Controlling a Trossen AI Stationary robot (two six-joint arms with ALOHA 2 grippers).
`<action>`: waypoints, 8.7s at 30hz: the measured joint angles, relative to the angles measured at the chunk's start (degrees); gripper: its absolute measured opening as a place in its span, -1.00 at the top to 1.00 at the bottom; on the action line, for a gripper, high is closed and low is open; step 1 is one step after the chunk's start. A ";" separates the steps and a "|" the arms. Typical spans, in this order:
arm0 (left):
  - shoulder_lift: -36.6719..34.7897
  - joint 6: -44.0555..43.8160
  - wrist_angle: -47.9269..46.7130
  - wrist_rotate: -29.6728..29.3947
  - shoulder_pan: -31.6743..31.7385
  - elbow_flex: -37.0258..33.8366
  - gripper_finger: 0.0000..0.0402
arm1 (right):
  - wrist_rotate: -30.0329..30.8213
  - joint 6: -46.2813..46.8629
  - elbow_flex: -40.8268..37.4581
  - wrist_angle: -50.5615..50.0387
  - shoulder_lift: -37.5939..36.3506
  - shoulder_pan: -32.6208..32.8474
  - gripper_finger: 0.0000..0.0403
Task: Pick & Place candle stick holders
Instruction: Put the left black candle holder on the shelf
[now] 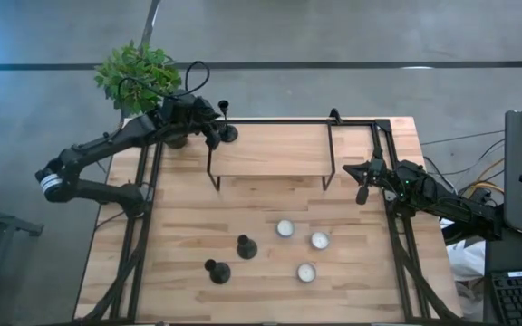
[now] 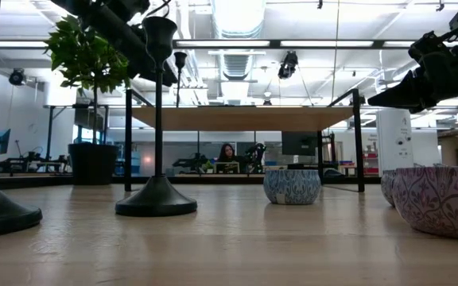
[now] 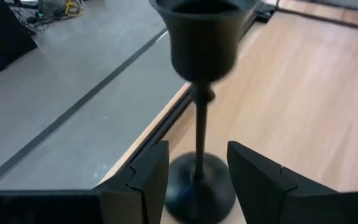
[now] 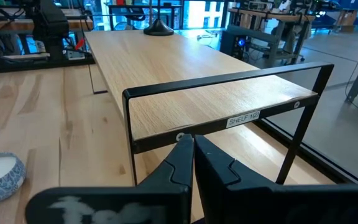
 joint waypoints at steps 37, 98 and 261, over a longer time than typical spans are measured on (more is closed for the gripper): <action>-33.94 -11.33 -27.41 50.63 -5.45 -2.25 0.15 | 0.00 0.00 -0.02 -0.02 0.00 -0.01 0.96; -11.74 -16.64 13.17 1.34 -72.43 -28.42 0.17 | 0.00 0.00 0.00 -0.01 0.00 0.00 0.96; 0.40 -1.94 -9.75 1.58 -19.62 16.06 0.90 | 0.00 0.00 -0.01 -0.02 0.00 0.00 0.96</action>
